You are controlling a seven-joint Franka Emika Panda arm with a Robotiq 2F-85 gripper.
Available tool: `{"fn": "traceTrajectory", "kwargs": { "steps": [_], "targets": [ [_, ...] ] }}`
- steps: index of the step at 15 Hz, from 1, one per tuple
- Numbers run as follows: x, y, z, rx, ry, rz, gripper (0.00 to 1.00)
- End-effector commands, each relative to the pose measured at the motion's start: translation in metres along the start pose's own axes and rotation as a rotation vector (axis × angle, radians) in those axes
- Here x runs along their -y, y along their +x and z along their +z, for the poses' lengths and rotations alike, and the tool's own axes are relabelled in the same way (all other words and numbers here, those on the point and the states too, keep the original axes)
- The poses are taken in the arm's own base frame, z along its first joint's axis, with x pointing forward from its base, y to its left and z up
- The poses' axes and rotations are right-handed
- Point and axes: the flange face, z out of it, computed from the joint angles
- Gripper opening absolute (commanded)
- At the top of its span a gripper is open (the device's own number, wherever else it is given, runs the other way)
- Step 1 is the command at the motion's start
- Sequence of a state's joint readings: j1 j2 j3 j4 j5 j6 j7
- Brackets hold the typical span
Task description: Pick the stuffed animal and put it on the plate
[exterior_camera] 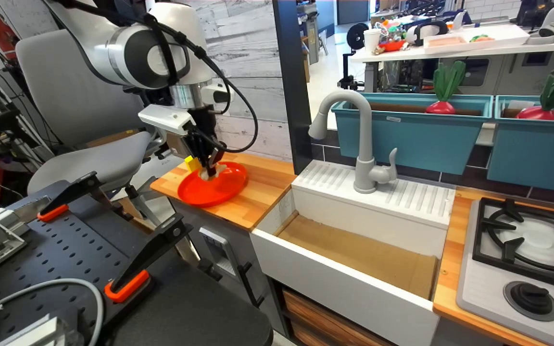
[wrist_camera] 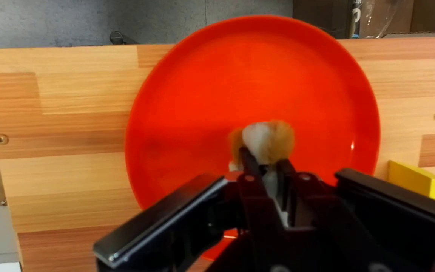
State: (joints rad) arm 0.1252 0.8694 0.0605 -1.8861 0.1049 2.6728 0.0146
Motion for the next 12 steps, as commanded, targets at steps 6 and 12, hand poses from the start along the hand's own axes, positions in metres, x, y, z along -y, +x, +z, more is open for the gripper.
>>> {"fn": "traceTrajectory", "kwargs": {
  "steps": [6, 12],
  "targets": [
    [-0.007, 0.025, 0.031, -0.012, -0.023, 0.014, 0.22],
    [0.012, 0.003, -0.014, -0.047, -0.012, -0.03, 0.77]
  ]
}}
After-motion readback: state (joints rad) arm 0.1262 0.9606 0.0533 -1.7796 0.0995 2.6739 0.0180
